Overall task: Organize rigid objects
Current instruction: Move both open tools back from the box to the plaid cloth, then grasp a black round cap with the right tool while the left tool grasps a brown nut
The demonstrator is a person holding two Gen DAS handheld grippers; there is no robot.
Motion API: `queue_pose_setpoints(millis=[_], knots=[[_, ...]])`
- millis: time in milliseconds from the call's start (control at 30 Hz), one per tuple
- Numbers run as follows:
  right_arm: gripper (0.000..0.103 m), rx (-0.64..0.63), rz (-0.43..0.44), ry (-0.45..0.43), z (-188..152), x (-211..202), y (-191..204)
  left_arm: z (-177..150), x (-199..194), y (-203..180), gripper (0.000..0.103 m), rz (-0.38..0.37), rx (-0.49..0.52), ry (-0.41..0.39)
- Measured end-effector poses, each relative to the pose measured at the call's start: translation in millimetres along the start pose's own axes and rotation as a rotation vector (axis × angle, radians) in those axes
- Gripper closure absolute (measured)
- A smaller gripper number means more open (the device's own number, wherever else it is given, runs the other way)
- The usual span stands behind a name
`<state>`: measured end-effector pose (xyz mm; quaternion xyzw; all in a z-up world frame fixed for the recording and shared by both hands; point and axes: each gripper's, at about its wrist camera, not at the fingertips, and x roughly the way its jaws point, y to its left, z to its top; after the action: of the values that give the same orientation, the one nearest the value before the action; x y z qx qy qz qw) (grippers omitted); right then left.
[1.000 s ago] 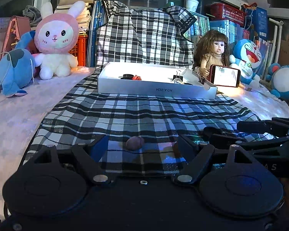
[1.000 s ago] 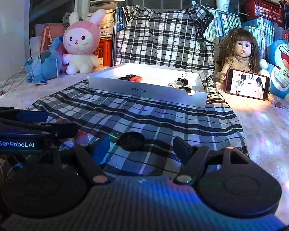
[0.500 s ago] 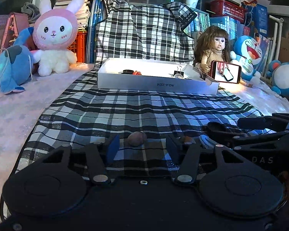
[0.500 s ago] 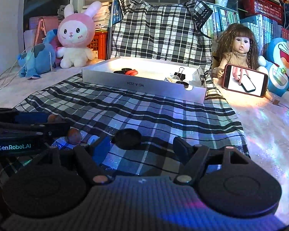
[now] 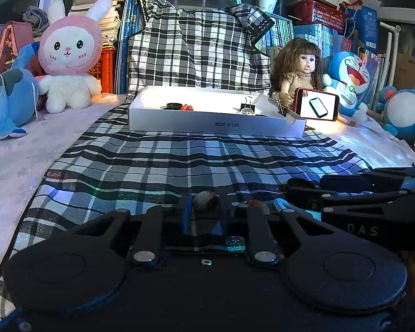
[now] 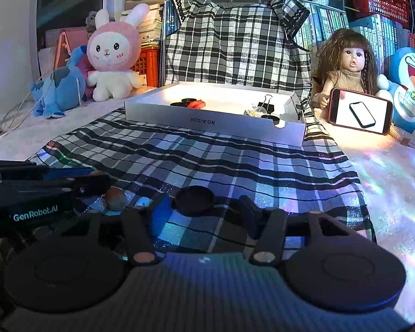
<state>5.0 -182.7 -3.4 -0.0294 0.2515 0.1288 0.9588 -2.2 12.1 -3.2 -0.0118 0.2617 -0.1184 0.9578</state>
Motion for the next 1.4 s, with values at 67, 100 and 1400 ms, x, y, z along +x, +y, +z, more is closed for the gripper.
queue_pose_setpoints(millis=[67, 100, 1400], knots=[[0.054, 0.003, 0.003, -0.003, 0, 0, 0, 0, 0, -1, 0.083, -0.002, 0.001, -0.001], [0.057, 0.003, 0.004, -0.004, 0, 0, 1, 0, 0, -1, 0.083, -0.003, 0.0, -0.002], [0.066, 0.043, -0.047, -0.058, 22, 3, -14, 37, 16, -5, 0.084, -0.05, 0.028, -0.03]])
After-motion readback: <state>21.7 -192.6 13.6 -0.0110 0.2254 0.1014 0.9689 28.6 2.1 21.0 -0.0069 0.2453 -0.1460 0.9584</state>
